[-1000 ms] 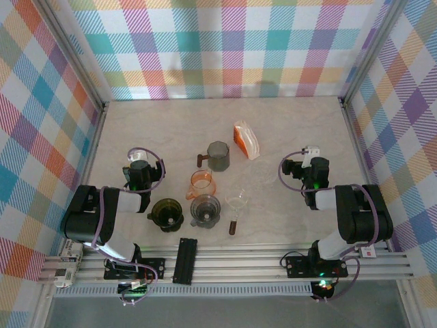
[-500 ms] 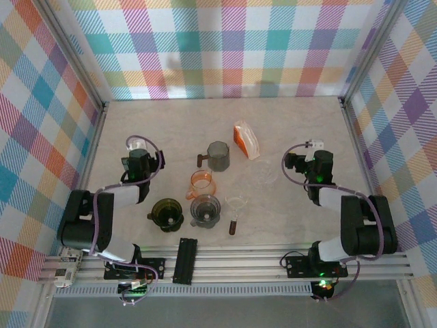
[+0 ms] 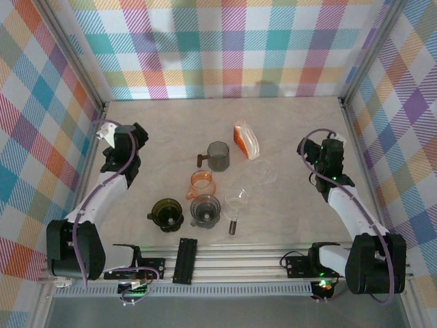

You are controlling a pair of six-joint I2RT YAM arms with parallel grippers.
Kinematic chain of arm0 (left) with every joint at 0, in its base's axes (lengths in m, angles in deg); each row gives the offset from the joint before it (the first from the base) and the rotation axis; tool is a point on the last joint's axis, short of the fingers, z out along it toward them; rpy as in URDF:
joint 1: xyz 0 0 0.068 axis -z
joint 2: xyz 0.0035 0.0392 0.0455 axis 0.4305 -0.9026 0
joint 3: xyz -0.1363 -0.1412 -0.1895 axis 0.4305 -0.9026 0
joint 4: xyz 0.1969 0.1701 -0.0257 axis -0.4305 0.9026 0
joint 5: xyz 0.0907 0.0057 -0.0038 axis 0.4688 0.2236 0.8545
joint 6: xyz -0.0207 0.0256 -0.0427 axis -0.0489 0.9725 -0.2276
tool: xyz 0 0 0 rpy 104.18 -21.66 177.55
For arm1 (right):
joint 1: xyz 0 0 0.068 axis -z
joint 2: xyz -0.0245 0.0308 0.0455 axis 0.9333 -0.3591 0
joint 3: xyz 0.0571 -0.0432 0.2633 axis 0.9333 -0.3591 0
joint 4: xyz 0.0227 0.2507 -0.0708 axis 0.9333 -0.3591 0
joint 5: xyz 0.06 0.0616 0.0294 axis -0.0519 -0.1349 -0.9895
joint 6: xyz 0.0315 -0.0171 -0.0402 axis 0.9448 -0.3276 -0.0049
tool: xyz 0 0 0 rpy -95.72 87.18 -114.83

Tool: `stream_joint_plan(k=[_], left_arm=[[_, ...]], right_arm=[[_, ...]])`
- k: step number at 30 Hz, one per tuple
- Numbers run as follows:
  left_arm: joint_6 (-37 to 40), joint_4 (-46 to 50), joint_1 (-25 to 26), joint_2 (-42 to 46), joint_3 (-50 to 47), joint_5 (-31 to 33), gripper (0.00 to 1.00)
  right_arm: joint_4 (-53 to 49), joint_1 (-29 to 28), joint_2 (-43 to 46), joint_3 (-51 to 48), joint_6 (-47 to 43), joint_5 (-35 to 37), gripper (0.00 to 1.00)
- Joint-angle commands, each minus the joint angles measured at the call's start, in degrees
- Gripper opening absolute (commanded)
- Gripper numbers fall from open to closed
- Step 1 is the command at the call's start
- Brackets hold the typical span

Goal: Place the coffee filter in the dripper

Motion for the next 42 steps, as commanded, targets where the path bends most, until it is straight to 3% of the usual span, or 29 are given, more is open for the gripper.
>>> stream_joint_plan(k=[1, 3, 5, 9, 11, 17, 23, 28, 35, 42], left_arm=[[-9.12, 3.75, -0.49, 4.45, -3.80, -8.49, 1.00], [-12.10, -2.46, -0.50, 7.72, -8.42, -16.45, 1.00], [-14.32, -2.63, -0.10, 9.31, -9.22, -22.89, 1.00], [-12.50, 10.79, 4.35, 9.10, -3.99, -32.00, 1.00], [-10.72, 15.11, 8.66, 8.62, -2.54, -34.42, 0.95], [-5.90, 26.65, 22.74, 10.30, -0.90, -31.89, 0.86], [-3.92, 36.67, 31.57, 9.40, 0.81, -30.70, 0.69], [-3.37, 39.69, 35.86, 9.96, -0.09, -31.46, 0.53], [-1.41, 40.77, 41.18, 3.51, 1.12, -31.22, 0.33], [-1.54, 41.89, 41.16, 0.35, 1.82, -29.36, 0.35]], right_arm=[[-6.77, 0.52, 1.09, -0.49, 10.36, -4.01, 0.99], [-8.43, 0.30, 1.09, 0.60, 9.34, -9.03, 0.99], [-12.32, -1.38, 1.63, 2.45, 8.03, -10.80, 0.99], [-16.94, -6.91, 5.92, 3.51, 4.04, -12.34, 0.99], [-18.72, -9.78, 8.35, 3.51, 2.47, -13.06, 0.99], [-25.93, -18.55, 10.10, 4.66, -0.13, -11.77, 0.99], [-28.57, -26.25, 9.87, 4.12, -1.33, -10.76, 0.99], [-29.24, -28.59, 9.49, 3.02, -0.25, -9.90, 0.99], [-29.45, -29.24, 8.54, 2.14, 0.08, -8.82, 0.99], [-30.25, -29.34, 10.14, 1.95, 0.28, -8.51, 0.99]])
